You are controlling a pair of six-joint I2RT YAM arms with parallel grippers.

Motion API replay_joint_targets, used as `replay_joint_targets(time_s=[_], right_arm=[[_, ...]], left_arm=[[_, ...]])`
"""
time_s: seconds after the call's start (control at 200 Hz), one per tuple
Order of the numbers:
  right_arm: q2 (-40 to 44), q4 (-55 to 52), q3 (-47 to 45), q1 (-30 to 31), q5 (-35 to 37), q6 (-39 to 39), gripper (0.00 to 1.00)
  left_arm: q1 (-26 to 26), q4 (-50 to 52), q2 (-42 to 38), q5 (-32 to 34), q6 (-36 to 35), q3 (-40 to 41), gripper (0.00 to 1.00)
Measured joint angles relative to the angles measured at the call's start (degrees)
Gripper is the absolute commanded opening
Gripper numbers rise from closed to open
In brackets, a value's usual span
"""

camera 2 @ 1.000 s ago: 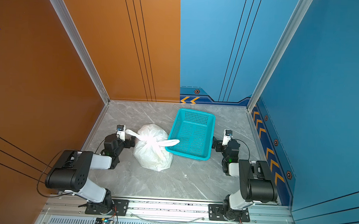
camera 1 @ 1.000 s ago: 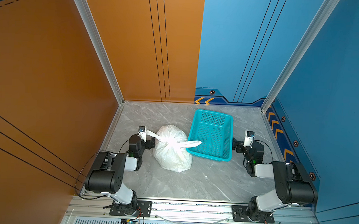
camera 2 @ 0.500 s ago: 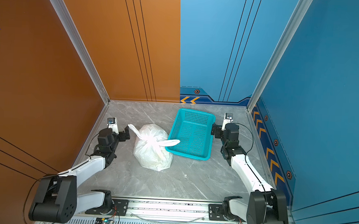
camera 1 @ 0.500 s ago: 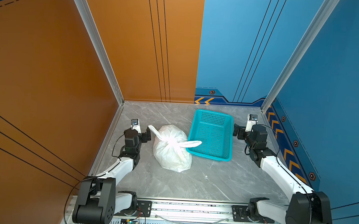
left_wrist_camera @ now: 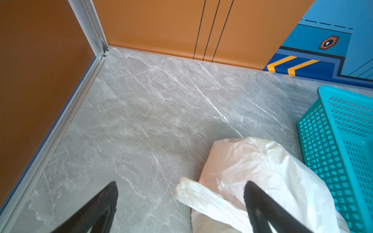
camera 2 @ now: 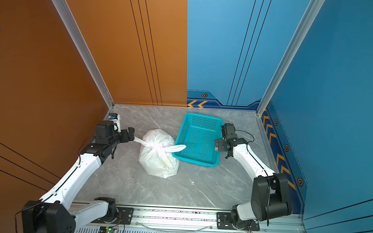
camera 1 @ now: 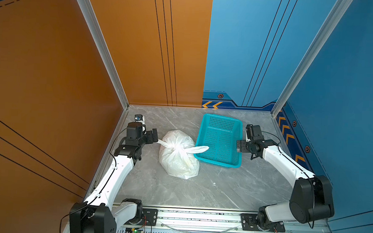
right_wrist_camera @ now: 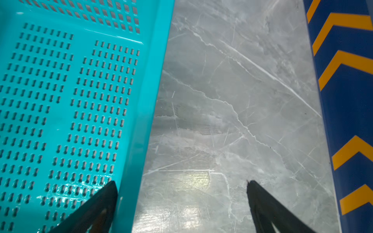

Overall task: Untie the knot of the plastic bag and take out the fruit
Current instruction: Move the basket to the top-right of the table.

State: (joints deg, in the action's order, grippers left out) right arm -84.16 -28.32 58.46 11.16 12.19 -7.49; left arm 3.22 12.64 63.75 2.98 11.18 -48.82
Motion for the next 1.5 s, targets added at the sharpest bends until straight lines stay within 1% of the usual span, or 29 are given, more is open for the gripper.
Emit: replay_joint_targets(time_s=[0.14,0.335,0.411,0.476,0.571,0.761,0.841,0.926,0.991,1.102,1.182,1.302,1.387,1.497], right_arm=[[-3.0,-3.2,3.0,-3.2,1.2,0.2,1.00],[-6.1,-5.9,7.5,-8.0,3.8,1.1,1.00],[-7.5,-6.7,9.8,-8.9,4.2,1.5,1.00],[-7.8,-7.4,11.3,-8.3,4.3,1.9,1.00],[-7.8,-8.9,13.9,-3.5,4.6,2.4,1.00],[-6.4,-11.3,18.6,12.5,3.6,2.1,1.00],[-6.5,-11.8,19.9,17.6,2.1,1.5,0.98],[-8.0,-12.2,21.1,21.5,0.8,0.7,0.91],[-10.1,-12.3,21.8,23.2,-0.2,-0.1,0.87],[-14.6,-12.3,22.1,24.2,-1.2,-1.2,0.81],[-17.8,-12.3,22.1,24.2,-1.7,-1.5,0.74],[-20.7,-12.2,22.1,24.0,-2.6,-2.0,0.56],[-21.3,-12.2,22.2,23.7,-3.2,-1.5,0.39],[-21.3,-12.2,22.4,22.0,-3.7,-1.7,0.24]], left_arm=[[1.3,3.1,0.2,-1.2,1.1,0.0,0.98],[2.8,4.6,1.5,-2.4,2.7,0.0,0.98],[4.0,4.9,1.8,-2.9,3.1,-0.1,0.98],[5.1,5.1,1.9,-3.4,3.4,-0.2,0.98],[6.2,5.2,1.9,-4.3,3.9,-0.9,0.98],[6.6,5.3,1.9,-6.2,5.2,-1.7,0.98],[6.6,5.2,1.9,-7.0,5.5,-1.7,0.98],[6.6,5.2,1.8,-7.7,5.9,-1.6,0.98],[6.6,5.2,1.1,-8.0,6.1,-1.1,0.98],[6.6,5.2,-0.1,-8.2,6.4,-0.1,0.98],[6.6,5.3,-0.7,-8.3,6.5,0.3,0.98],[6.6,5.2,-1.5,-8.3,6.7,1.0,0.98],[6.6,5.2,-1.9,-8.3,6.9,1.5,0.98],[6.6,5.2,-2.1,-8.3,6.9,2.0,0.98]])
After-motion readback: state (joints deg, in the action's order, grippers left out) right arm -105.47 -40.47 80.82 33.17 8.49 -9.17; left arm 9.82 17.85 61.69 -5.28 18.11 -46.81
